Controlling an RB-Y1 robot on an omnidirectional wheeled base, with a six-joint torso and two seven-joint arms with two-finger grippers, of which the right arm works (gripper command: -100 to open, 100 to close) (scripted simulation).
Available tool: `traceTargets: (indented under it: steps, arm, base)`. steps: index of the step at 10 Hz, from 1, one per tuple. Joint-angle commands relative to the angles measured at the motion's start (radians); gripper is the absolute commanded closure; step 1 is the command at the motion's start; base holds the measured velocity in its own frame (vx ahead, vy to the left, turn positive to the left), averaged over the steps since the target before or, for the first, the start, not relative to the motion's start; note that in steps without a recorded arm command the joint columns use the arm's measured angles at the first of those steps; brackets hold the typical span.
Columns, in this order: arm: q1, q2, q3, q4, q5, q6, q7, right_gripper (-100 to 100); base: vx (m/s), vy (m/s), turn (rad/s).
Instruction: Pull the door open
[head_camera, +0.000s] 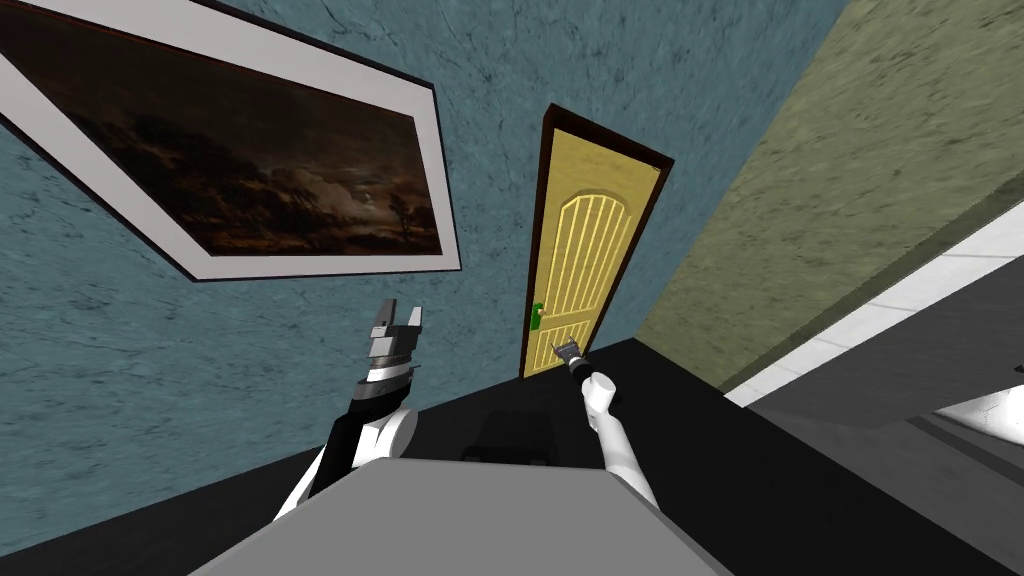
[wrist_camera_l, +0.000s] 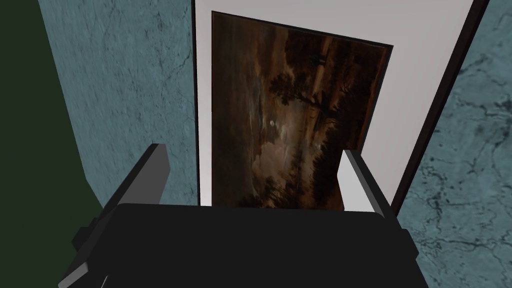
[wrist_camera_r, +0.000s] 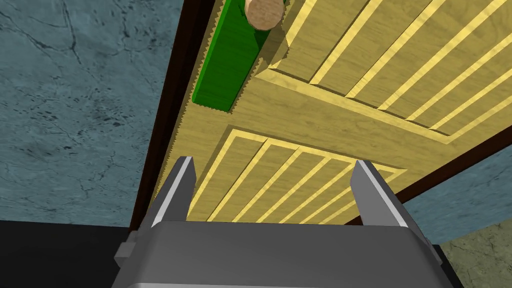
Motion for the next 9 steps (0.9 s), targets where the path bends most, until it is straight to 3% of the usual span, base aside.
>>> traceTargets:
  steps: [1,9]
  arm:
    - [-0.02,0.006,-0.015,0.035,-0.046,0.03,0.011,-100]
    - [-0.097,0.043,-0.073,0.17,-0.225,0.135,0.055,-100]
  base:
    - [0.071,-0.097,0.083]
    - [0.046,-0.083,0.067]
